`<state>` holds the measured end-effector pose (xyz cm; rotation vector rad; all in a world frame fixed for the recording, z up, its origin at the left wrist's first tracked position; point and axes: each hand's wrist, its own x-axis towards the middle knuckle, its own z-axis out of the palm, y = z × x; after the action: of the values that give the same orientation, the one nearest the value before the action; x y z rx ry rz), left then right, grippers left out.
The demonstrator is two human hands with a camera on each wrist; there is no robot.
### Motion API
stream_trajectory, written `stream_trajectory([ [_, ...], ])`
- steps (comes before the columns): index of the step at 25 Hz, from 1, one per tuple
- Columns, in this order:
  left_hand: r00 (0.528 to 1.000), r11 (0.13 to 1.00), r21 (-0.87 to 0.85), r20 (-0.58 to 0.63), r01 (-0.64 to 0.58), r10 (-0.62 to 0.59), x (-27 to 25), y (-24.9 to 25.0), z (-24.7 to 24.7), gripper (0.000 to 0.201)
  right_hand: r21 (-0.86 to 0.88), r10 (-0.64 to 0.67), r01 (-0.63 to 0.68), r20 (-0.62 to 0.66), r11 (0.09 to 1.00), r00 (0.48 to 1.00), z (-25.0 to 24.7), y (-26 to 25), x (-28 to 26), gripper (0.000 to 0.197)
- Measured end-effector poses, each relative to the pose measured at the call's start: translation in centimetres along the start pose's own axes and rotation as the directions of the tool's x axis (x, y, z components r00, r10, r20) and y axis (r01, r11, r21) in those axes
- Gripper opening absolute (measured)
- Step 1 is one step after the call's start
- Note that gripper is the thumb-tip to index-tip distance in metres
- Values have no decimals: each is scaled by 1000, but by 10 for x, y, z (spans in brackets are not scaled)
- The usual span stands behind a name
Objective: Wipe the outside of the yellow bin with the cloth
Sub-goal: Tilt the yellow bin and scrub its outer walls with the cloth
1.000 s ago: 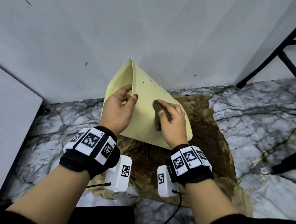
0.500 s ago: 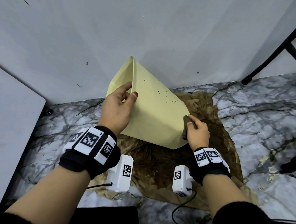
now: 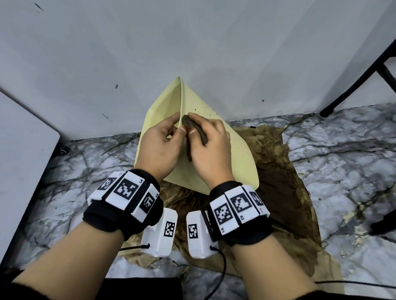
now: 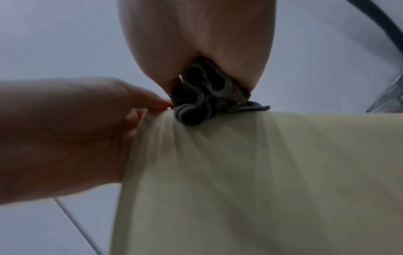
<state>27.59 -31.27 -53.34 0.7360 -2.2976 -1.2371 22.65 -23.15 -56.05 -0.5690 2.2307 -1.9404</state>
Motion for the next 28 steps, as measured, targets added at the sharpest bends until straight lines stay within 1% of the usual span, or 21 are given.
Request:
stream_trajectory([
  [2,1000,1000,-19,3,10,-10,0,-1,-1,36,16,30,-30,22,999,999,-4,10,1,29],
  [5,999,998,-53,0,46,-46,0,-2,-2,34,2,126,-126,-8,992,992,-16,40,1,29],
  [7,998,996,-57,-18,64,-65,0,-3,-5,33,-24,218,-219,-39,976,975,-29,63,-2,28],
  [10,996,995,-55,-20,88,-90,-1,-3,-8,34,-46,347,-353,-100,934,932,-47,92,-8,28],
  [12,995,995,-14,9,101,-100,0,0,-6,37,-52,387,-395,-121,917,914,-52,102,-9,28],
  [15,990,989,85,66,118,-124,3,3,-3,42,-60,372,-381,-120,923,920,-47,106,-16,29],
  [17,985,986,92,92,136,-145,4,2,-2,44,-52,358,-367,-130,929,925,-46,108,-21,29],
  [19,985,986,106,103,129,-140,3,0,1,43,-40,369,-377,-132,925,920,-48,107,-22,29],
  [22,991,995,24,84,99,-101,-3,-2,6,42,-15,366,-369,-98,929,925,-47,98,-17,28],
  [24,993,995,-38,68,96,-93,-7,-2,8,43,-16,297,-299,-80,954,951,-42,83,-11,29],
  [26,996,994,-76,51,81,-77,-12,-2,10,41,-9,194,-195,-90,981,977,-33,65,-4,30],
  [28,996,993,-91,42,80,-77,-16,-3,13,40,-19,93,-94,-68,995,993,-23,48,-3,30],
])
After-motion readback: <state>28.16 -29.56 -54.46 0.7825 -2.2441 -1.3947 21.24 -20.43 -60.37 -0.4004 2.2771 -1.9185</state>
